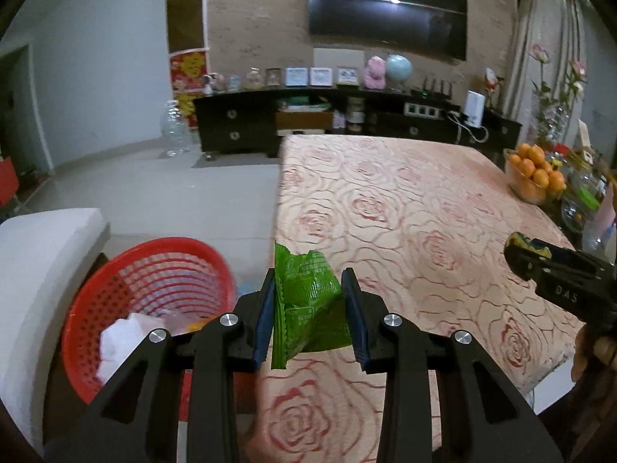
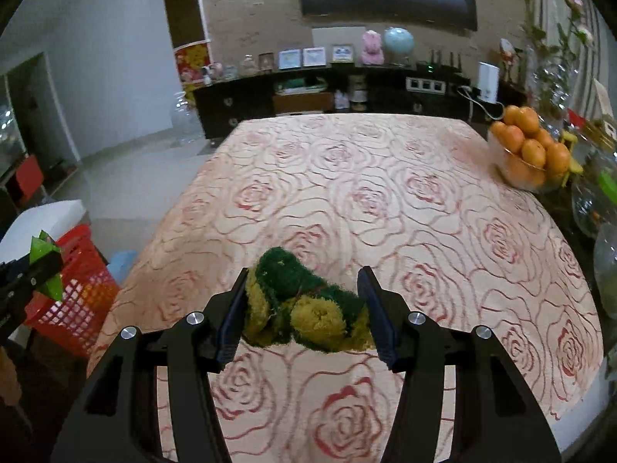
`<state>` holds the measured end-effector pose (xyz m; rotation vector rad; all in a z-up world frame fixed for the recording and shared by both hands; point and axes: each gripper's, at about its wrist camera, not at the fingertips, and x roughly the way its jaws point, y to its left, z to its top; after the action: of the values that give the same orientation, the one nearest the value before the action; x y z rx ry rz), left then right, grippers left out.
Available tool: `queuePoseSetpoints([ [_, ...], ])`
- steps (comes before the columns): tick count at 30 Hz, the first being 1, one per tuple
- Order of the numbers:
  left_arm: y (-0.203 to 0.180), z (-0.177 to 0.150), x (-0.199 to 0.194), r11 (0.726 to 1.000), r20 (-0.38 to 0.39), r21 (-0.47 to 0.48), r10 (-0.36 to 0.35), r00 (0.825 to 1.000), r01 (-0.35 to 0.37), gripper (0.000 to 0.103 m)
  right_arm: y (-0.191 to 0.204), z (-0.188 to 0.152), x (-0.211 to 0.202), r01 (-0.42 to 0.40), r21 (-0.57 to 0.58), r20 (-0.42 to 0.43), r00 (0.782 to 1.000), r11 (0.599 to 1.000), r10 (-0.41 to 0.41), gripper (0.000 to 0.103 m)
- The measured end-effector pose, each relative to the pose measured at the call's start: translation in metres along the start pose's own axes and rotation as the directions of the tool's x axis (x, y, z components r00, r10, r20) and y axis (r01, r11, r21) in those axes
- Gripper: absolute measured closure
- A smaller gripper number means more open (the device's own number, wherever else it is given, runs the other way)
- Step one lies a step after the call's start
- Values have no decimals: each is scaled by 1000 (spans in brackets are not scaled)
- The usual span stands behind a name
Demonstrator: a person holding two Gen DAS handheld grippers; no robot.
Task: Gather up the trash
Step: 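Carry the green packet and foam scrubber in both grippers over the wastebasket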
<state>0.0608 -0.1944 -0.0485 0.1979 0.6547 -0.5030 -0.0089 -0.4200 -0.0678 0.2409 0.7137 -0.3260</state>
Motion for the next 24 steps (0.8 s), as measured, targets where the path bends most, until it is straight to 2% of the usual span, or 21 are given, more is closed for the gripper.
queuePoseSetpoints([
  [7,37,-2,-14,996,32,-38,86,996,-85,71,38,4,2,-82,-45,-6,997,996,82,49],
  [14,66,-2,-22,989,38,-88,126,991,-122,71,77,8,0,-160,-94,-10,987,983,160,49],
  [24,104,7,-30,977,49,-104,190,980,-185,71,133,32,3,-306,-125,-40,952,944,303,49],
])
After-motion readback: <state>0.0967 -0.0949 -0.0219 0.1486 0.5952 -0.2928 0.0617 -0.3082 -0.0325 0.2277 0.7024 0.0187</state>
